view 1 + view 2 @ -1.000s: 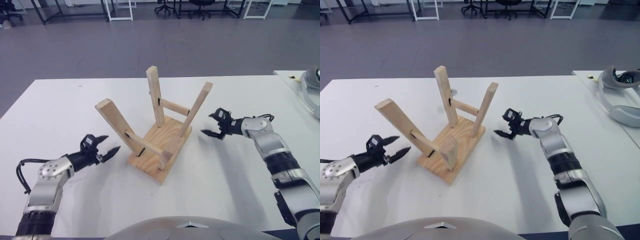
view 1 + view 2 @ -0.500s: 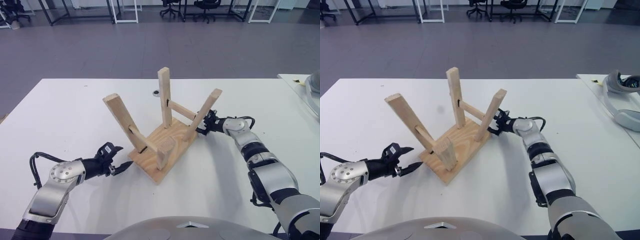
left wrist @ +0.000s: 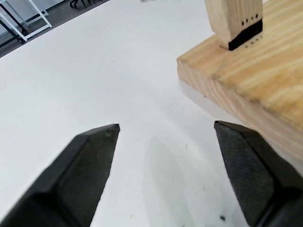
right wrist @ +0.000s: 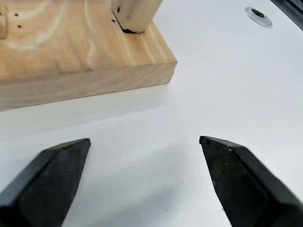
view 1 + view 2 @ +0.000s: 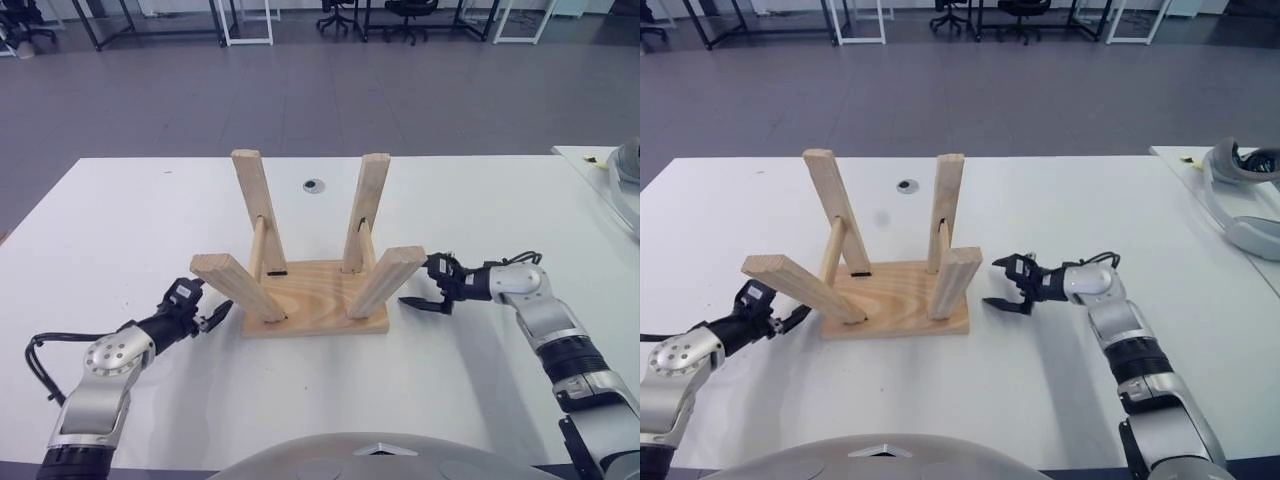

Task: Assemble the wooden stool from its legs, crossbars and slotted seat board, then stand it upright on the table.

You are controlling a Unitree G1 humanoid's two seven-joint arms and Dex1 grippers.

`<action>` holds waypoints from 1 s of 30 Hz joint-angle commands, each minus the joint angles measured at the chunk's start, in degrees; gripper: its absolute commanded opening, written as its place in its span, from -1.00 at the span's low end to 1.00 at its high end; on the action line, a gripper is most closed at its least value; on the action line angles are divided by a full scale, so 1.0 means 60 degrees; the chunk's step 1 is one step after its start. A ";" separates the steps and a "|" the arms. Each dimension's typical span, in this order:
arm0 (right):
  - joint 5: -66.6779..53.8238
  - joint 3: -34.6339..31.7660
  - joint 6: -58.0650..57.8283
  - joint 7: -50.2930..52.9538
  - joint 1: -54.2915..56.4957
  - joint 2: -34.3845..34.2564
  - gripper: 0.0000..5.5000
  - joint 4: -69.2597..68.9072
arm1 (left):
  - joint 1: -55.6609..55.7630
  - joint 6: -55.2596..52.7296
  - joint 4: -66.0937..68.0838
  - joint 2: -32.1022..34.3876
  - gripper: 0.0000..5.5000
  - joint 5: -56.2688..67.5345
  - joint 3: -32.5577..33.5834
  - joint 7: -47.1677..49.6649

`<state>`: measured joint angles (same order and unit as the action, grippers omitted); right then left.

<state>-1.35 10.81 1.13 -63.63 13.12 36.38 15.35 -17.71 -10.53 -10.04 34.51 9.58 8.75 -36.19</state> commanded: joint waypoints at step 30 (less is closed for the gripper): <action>0.0272 0.0790 -0.0721 0.0973 -0.0331 -0.0310 0.57 -0.0984 | -0.0930 -0.0862 -0.1046 0.0042 0.34 -0.0054 -0.0654 -0.0115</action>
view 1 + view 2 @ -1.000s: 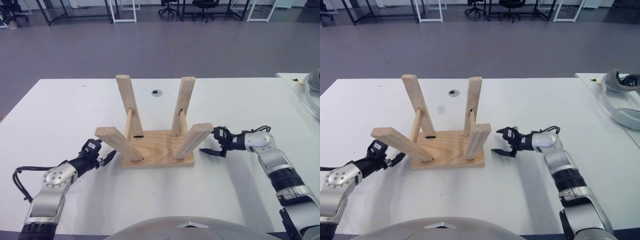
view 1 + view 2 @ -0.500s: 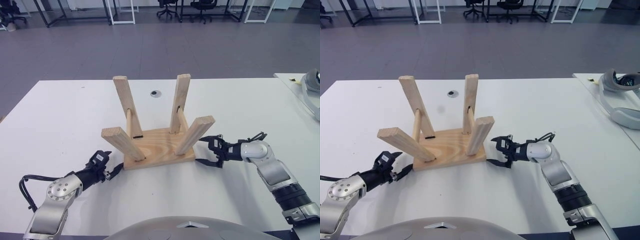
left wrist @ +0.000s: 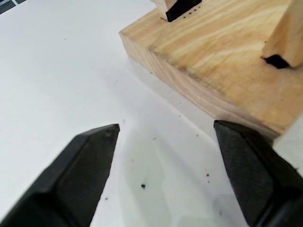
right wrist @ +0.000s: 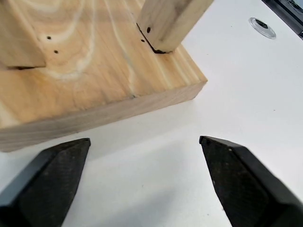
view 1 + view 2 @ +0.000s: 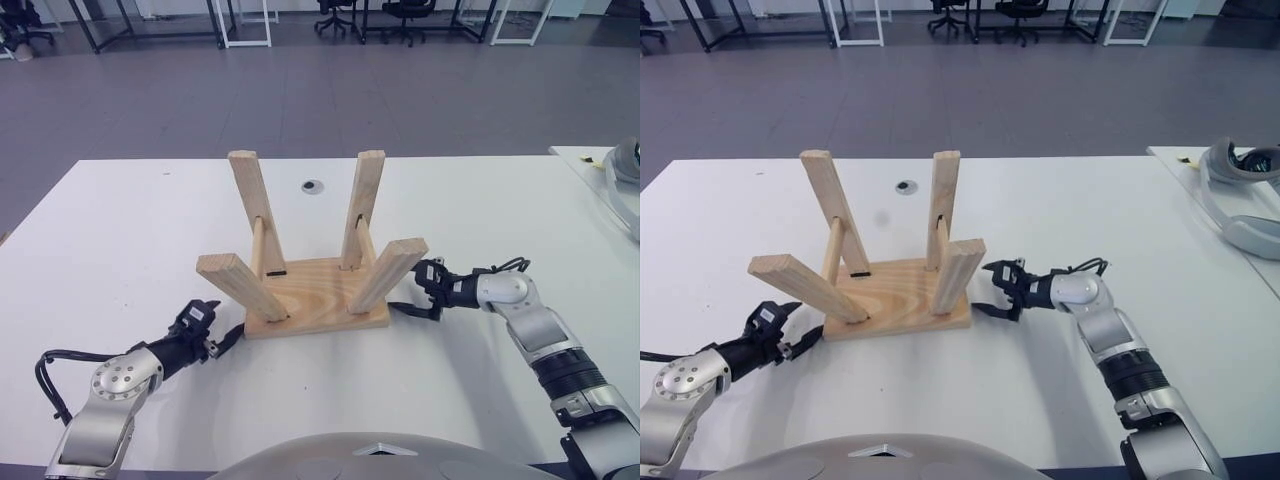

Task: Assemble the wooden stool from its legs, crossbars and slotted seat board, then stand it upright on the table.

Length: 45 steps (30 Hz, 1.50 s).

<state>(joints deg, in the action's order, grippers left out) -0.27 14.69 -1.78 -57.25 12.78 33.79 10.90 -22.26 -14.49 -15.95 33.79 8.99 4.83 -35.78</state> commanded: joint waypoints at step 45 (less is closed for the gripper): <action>-0.4127 -0.1744 -0.5226 -0.2471 -0.0214 0.1785 0.57 -0.5548 | -0.0347 -0.3664 -0.5306 0.1247 0.34 0.3883 0.1683 -0.1094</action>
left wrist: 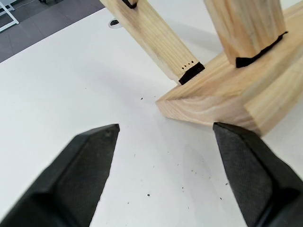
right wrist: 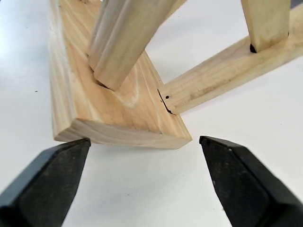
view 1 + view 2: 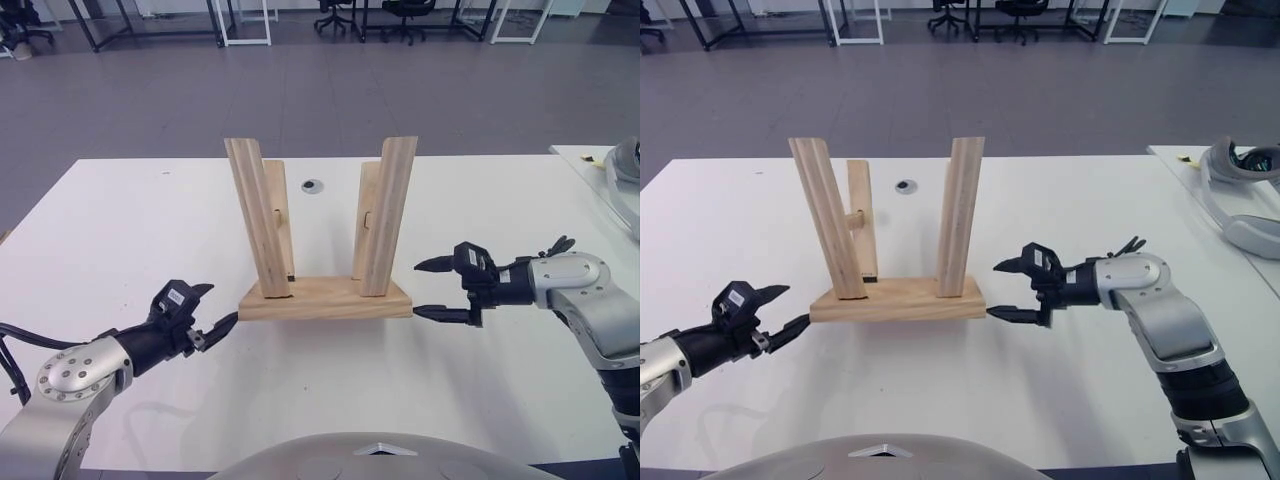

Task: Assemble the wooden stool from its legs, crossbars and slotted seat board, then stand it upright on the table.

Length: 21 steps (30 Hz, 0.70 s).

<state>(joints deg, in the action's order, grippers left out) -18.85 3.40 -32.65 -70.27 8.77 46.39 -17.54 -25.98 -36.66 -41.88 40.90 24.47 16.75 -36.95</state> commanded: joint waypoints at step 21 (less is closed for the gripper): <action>-0.0560 -0.0288 0.0285 0.0172 0.0786 -0.0091 0.57 0.0511 | 0.0546 0.0497 0.0350 0.0200 0.34 0.1286 0.0904 -0.0969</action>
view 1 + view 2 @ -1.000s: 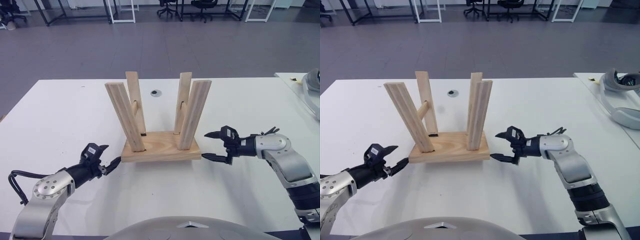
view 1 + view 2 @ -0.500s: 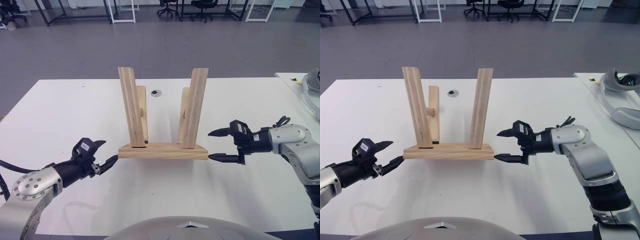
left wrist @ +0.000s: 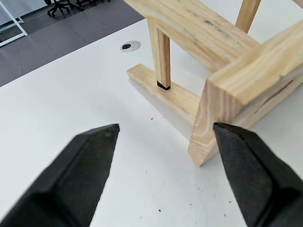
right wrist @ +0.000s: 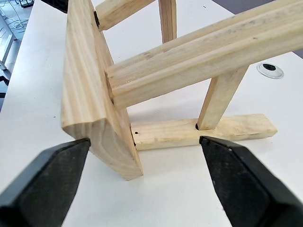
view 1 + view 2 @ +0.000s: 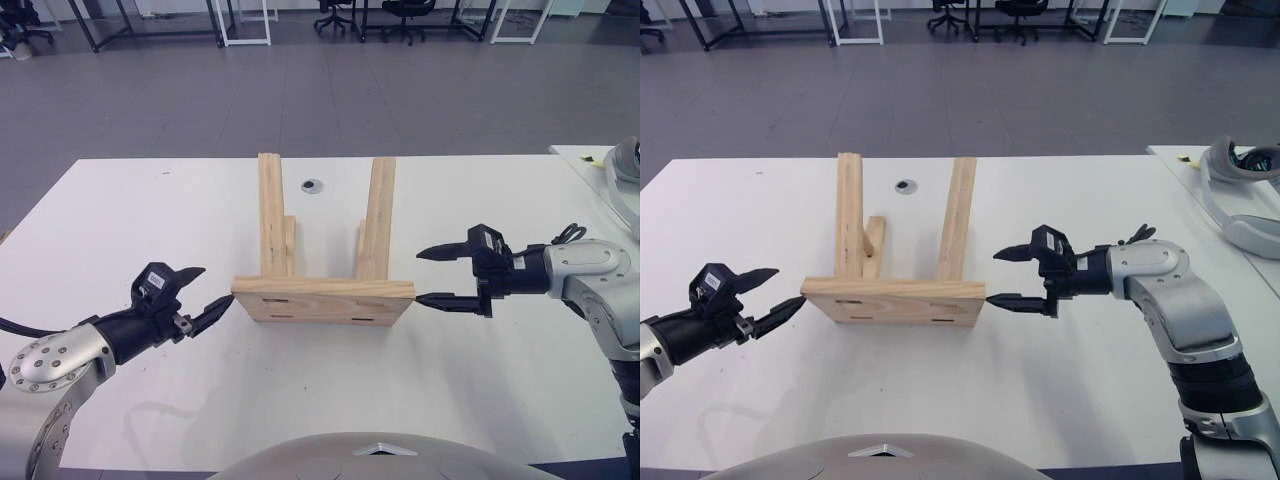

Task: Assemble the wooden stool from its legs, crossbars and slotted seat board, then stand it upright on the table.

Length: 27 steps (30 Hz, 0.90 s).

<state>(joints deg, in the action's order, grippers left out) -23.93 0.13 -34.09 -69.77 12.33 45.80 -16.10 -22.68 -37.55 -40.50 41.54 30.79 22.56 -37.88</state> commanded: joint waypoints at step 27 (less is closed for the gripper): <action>0.0821 0.2179 0.1236 -0.0200 0.0589 -0.0499 -0.43 0.1078 | 0.1108 0.1948 0.2067 0.0423 -0.19 -0.0468 -0.2311 -0.2509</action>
<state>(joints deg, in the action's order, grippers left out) -19.77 12.62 -27.76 -70.82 13.76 43.29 -10.04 -16.68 -26.71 -28.22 43.22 28.54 10.08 -51.32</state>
